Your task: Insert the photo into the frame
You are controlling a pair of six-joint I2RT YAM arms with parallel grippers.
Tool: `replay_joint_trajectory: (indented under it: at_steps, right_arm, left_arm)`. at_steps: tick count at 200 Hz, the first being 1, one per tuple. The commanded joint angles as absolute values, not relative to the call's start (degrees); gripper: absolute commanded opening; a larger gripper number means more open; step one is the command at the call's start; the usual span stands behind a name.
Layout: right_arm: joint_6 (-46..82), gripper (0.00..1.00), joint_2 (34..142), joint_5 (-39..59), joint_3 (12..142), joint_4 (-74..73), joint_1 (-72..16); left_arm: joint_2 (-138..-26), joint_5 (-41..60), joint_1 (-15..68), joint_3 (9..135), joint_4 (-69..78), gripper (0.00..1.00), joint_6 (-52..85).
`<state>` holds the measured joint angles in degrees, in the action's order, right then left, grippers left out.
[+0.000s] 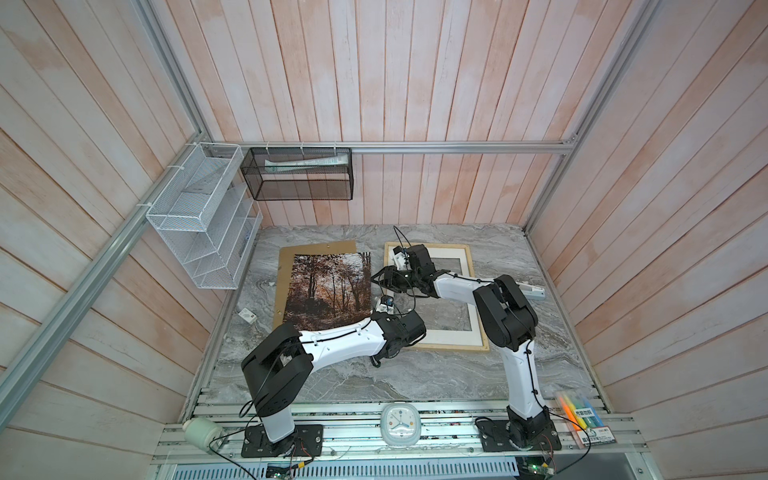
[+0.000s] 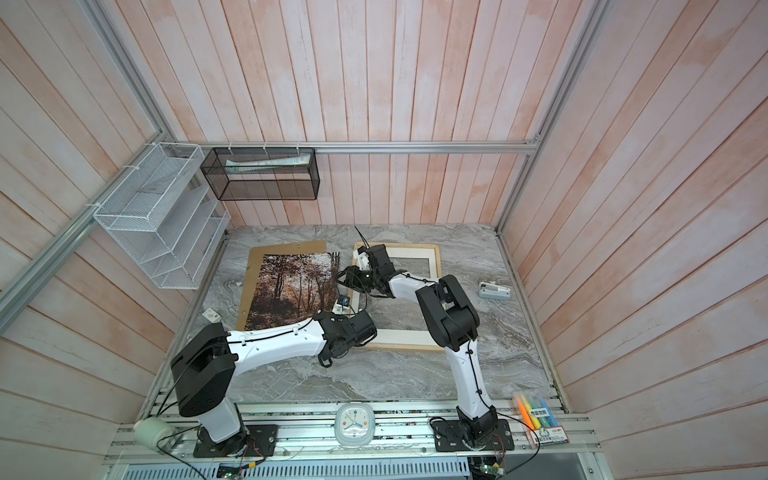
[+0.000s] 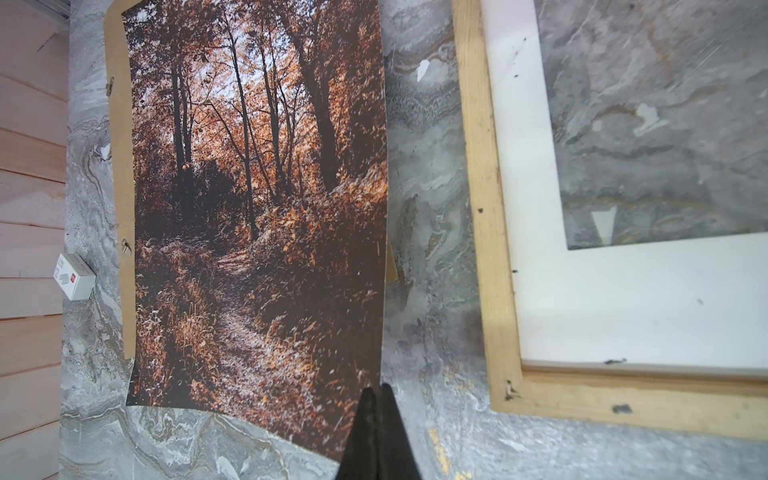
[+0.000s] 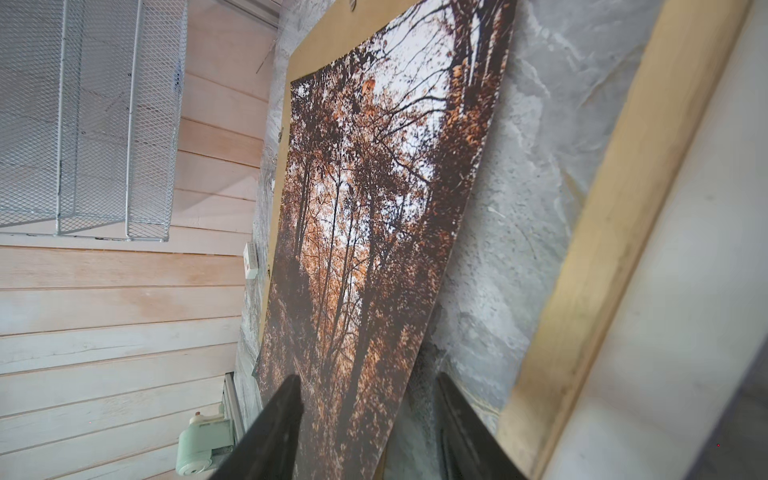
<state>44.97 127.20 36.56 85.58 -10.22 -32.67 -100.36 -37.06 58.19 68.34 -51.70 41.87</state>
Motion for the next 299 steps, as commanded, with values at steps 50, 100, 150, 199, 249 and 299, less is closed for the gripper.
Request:
replay_joint_trajectory:
  at_steps: [50, 100, 150, 199, 249, 299]
  right_arm:
    - [45.2, 0.52, 132.2, 38.4, 91.2, -6.0, -34.6]
    - [46.5, 0.49, 134.3, 39.8, 93.4, -7.1, -35.1]
    - [47.5, 0.36, 135.1, 42.2, 94.2, -9.0, -35.2]
    - [47.7, 0.19, 134.9, 43.1, 94.3, -10.0, -35.2]
    - [47.3, 0.05, 134.4, 42.8, 94.1, -10.2, -35.1]
    - [47.2, 0.0, 133.7, 42.2, 94.0, -10.4, -34.6]
  left_arm:
    - [-97.9, -37.2, 58.5, 67.8, -52.4, 0.0, 43.1]
    - [-97.4, -37.3, 58.5, 67.8, -52.6, 0.0, 43.1]
    - [-97.8, -37.2, 58.4, 68.1, -52.7, 0.0, 43.1]
    - [-97.8, -37.2, 58.5, 68.1, -52.9, 0.0, 43.0]
    - [-97.7, -37.5, 58.5, 68.3, -53.2, 0.0, 43.4]
    - [-96.1, -39.0, 58.5, 68.8, -54.3, 0.37, 44.9]
